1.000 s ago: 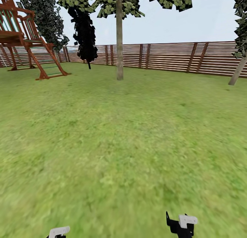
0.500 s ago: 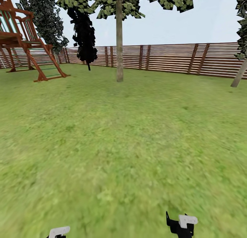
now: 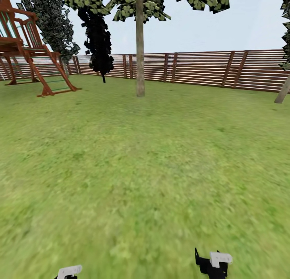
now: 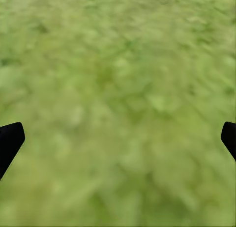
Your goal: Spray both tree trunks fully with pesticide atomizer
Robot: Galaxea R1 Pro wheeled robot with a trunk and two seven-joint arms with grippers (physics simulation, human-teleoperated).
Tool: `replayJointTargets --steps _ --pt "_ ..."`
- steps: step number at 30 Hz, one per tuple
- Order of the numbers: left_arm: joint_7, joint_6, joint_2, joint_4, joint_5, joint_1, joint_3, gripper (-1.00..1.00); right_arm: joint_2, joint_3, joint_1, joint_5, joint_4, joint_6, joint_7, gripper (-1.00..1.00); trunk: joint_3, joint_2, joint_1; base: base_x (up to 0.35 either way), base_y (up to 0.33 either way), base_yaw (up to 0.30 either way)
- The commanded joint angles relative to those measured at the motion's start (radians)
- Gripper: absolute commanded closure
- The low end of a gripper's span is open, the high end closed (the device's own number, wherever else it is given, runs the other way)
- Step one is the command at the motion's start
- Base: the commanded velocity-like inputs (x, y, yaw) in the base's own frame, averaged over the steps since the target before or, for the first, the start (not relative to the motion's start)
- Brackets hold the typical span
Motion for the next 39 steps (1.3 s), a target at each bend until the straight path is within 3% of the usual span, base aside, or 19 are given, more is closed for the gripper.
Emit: replayJointTargets --steps 1,39 --pt "0.0 0.0 0.0 0.0 0.0 0.0 0.0 1.0 0.0 0.0 0.0 0.0 0.0 0.0 0.0 -1.0 0.0 0.0 0.0 0.338 0.0 0.0" --pt "0.0 0.002 0.0 0.0 0.0 0.0 0.0 1.0 0.001 0.0 0.006 -0.002 0.021 -0.022 -0.005 -1.0 0.0 0.0 0.0 0.338 0.0 0.0"
